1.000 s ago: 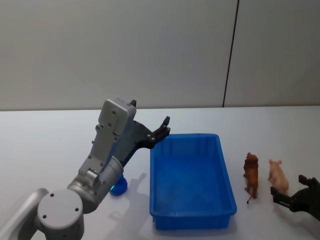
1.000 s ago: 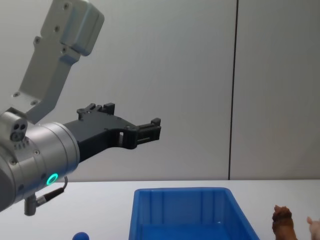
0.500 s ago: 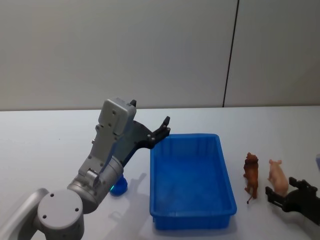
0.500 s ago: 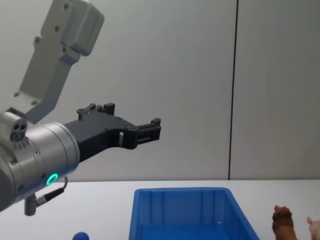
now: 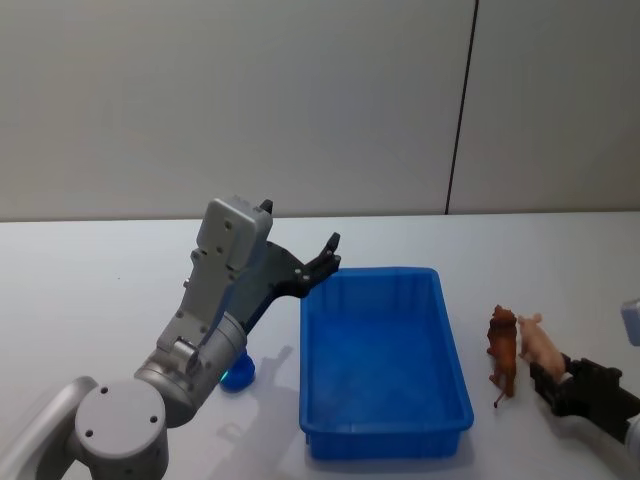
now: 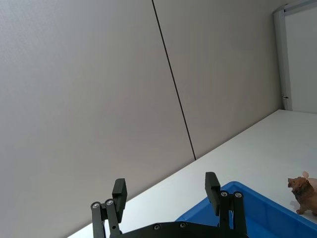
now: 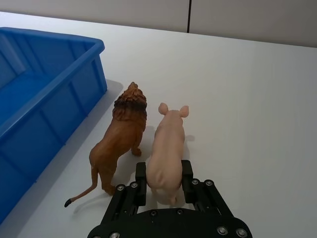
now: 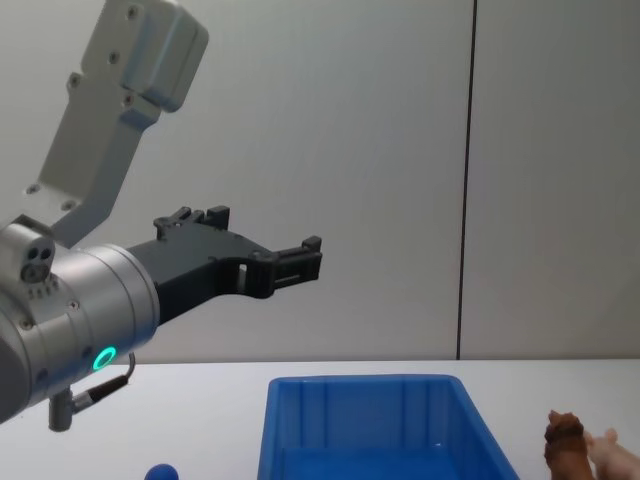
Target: Pick up the two dolls from the table and place them into the box.
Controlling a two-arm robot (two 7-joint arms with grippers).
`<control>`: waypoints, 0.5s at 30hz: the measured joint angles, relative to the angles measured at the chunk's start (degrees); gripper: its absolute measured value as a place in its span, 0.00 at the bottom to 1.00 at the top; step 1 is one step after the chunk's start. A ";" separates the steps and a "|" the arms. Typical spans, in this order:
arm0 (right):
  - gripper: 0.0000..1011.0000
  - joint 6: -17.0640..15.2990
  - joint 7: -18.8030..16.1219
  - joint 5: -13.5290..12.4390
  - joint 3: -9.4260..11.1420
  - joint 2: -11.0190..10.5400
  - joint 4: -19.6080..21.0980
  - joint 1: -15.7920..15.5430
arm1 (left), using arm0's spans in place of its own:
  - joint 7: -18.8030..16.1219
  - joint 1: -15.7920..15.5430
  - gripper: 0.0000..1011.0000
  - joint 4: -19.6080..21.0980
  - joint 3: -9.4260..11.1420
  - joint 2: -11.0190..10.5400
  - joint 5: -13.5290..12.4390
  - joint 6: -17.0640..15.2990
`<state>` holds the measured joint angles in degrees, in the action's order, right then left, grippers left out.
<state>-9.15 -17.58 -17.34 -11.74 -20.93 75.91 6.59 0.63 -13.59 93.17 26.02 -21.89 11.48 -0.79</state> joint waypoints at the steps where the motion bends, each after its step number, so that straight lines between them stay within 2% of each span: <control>1: 0.41 0.11 0.11 -0.07 -0.04 0.11 -0.21 0.15 | 0.00 0.00 0.99 0.00 0.00 0.00 0.00 0.00; 2: 0.38 0.17 0.21 -0.11 -0.05 0.17 -0.29 0.21 | 0.00 0.00 0.99 0.00 0.00 0.00 0.00 0.00; 15: 0.38 2.73 2.77 0.30 0.14 0.35 0.35 0.45 | 0.00 0.00 0.99 0.00 0.00 0.00 0.00 0.00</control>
<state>-6.42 -14.81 -17.04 -11.60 -20.58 76.27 7.03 0.63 -13.59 93.17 26.02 -21.89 11.48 -0.79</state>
